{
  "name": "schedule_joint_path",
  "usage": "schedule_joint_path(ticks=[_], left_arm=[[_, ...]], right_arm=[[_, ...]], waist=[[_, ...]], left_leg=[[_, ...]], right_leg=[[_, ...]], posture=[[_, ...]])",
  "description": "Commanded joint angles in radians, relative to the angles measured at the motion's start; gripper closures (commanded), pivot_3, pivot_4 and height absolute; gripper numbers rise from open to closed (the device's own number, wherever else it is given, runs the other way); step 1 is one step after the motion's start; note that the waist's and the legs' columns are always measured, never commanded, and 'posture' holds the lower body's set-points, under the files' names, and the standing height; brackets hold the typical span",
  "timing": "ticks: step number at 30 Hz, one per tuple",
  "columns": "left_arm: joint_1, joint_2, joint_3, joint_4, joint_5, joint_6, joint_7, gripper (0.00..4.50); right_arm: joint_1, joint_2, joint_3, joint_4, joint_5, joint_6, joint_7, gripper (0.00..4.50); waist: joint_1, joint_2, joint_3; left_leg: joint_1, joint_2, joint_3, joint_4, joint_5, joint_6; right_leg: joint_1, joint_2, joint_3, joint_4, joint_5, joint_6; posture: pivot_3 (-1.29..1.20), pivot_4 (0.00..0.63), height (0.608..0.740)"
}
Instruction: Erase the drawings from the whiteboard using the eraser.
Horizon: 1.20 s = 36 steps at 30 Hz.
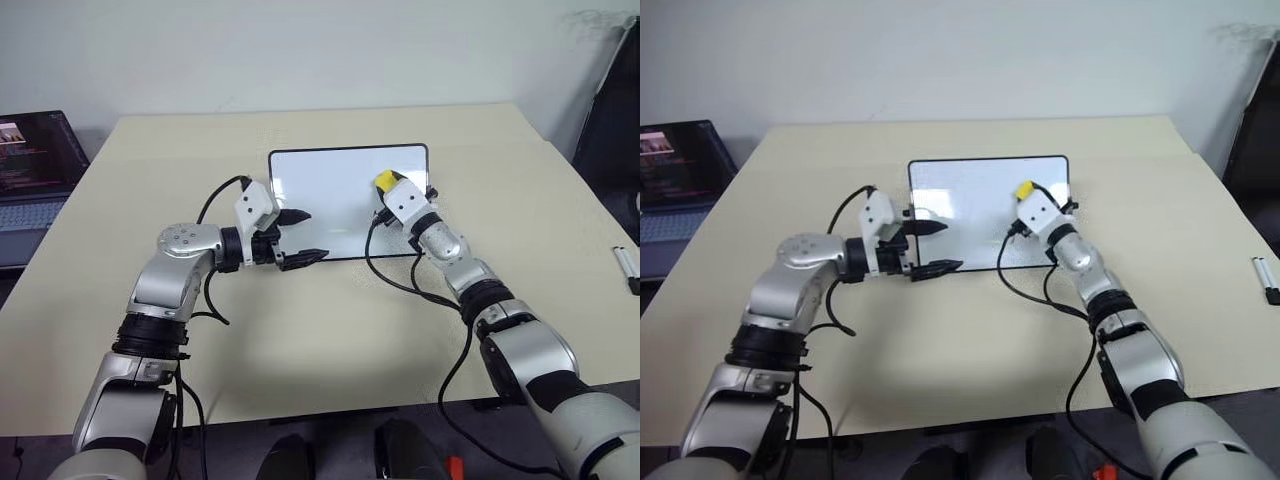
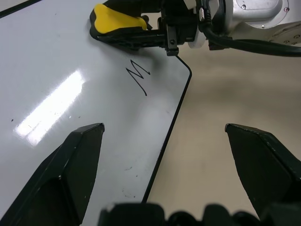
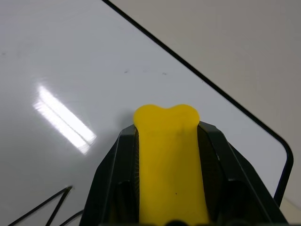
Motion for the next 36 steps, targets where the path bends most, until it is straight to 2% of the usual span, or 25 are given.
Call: schedule_joint_path(ticks=[1,5,11,14,20,24,27,29,36], left_arm=[[-0.027,0.023,0.045,-0.043,-0.030,0.031,0.001,0.00],[-0.033,0.029,0.055,-0.047,-0.040,0.052,0.004,0.00],[-0.042,0.021,0.061,-0.045,-0.039,0.063,0.015,0.00],[-0.040,0.021,0.064,-0.045,-0.039,0.065,0.017,0.00],[-0.027,0.044,0.090,-0.029,-0.038,0.072,0.026,0.00],[0.003,0.076,0.114,-0.021,-0.037,0.077,0.026,0.00],[0.023,0.087,0.123,-0.027,-0.038,0.082,0.025,0.00],[0.030,0.088,0.122,-0.034,-0.039,0.086,0.024,0.00],[0.041,0.083,0.117,-0.063,-0.043,0.105,0.023,0.00]], right_arm=[[0.077,0.041,0.036,0.062,-0.030,-0.011,0.017,3.19],[0.126,0.084,0.067,0.069,-0.049,-0.030,0.023,3.19],[0.160,0.143,0.119,0.074,-0.088,-0.038,0.022,3.19],[0.150,0.143,0.113,0.061,-0.084,-0.053,0.012,3.19],[0.105,0.097,0.060,-0.036,-0.029,-0.130,0.025,3.19],[0.077,0.054,0.006,-0.100,0.018,-0.142,0.023,3.19],[0.031,0.014,-0.021,-0.066,0.014,-0.111,-0.023,3.19],[0.001,0.002,-0.027,-0.024,0.006,-0.081,-0.056,3.19],[-0.092,0.055,-0.054,0.096,0.026,0.030,-0.113,3.19]], waist=[[-0.003,-0.001,-0.001],[-0.009,-0.001,-0.001],[-0.010,-0.001,0.000],[-0.009,-0.001,0.000],[-0.004,-0.001,0.003],[-0.004,-0.001,0.003],[-0.003,-0.001,0.003],[-0.003,-0.001,0.003],[-0.007,-0.001,0.003]], left_leg=[[0.001,0.000,0.000,0.000,0.000,0.000],[0.008,0.000,0.005,0.000,0.001,0.001],[0.032,0.001,0.004,-0.002,-0.001,0.005],[0.034,0.002,0.003,-0.002,-0.001,0.005],[0.030,0.002,0.002,-0.002,-0.001,0.005],[0.018,0.002,0.002,-0.002,0.000,0.003],[0.009,0.002,0.001,-0.003,0.001,0.001],[-0.003,0.002,0.001,-0.002,0.002,0.000],[-0.003,0.002,0.003,-0.004,0.001,0.000]], right_leg=[[0.000,0.000,0.000,0.001,0.000,0.000],[0.002,0.000,0.002,0.007,0.000,0.000],[0.025,0.004,0.003,0.007,0.001,-0.002],[0.027,0.008,0.003,0.007,0.002,-0.003],[0.024,0.007,0.005,0.006,0.002,-0.003],[0.012,0.006,0.006,0.004,0.002,-0.003],[0.004,0.004,0.005,0.001,0.002,-0.003],[-0.006,0.002,0.003,0.000,0.002,-0.003],[-0.005,0.001,0.002,-0.006,0.003,-0.002]], posture=[[0.00,0.150,0.740],[0.00,0.150,0.740],[0.00,0.150,0.740],[0.00,0.150,0.740],[0.00,0.150,0.740],[0.00,0.150,0.740],[0.00,0.150,0.740],[0.00,0.150,0.740],[0.00,0.150,0.740]])
